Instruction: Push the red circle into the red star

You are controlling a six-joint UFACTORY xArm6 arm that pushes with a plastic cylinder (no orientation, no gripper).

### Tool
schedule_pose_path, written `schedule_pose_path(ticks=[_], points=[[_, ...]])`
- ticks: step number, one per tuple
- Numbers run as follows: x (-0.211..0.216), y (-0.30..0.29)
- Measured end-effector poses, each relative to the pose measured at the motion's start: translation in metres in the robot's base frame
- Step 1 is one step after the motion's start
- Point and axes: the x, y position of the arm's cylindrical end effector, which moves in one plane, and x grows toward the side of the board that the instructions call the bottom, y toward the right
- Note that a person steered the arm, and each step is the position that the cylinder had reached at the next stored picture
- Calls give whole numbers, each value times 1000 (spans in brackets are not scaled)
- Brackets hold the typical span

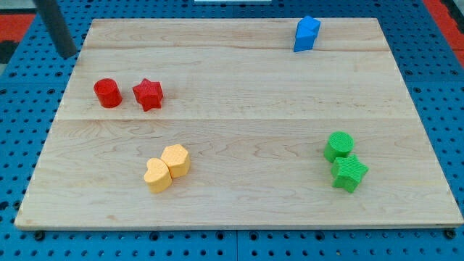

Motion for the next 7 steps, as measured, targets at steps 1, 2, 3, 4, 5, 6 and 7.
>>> schedule_pose_path(ticks=[1,2,3,4,5,6,7], points=[[84,21],[128,61],[105,81],[104,41],[73,65],[152,133],[184,179]])
